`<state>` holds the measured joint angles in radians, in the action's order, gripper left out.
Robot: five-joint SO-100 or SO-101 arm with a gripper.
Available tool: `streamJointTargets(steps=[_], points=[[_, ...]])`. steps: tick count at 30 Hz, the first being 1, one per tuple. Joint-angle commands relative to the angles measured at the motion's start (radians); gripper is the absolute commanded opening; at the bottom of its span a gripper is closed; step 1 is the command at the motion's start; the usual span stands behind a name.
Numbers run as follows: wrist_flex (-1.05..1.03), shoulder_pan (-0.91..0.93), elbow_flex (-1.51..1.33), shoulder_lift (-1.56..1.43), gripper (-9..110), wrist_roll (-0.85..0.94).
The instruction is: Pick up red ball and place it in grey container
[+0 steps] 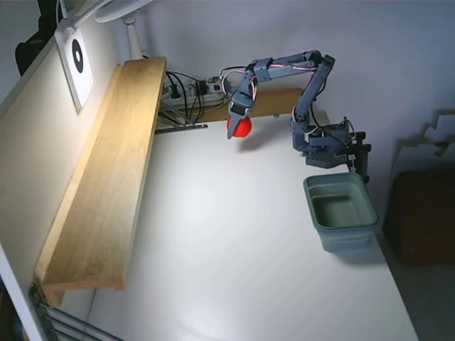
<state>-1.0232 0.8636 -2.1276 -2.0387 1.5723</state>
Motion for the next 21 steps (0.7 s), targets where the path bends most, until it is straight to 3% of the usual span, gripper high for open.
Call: streamJointTargets(steps=[1, 15, 21], points=[[-0.115, 0.024, 0.144, -0.036, 23, -0.002], [-0.547, 0.024, 0.716, 0.104, 23, -0.002], [-0.633, 0.024, 0.851, 0.153, 23, -0.002]])
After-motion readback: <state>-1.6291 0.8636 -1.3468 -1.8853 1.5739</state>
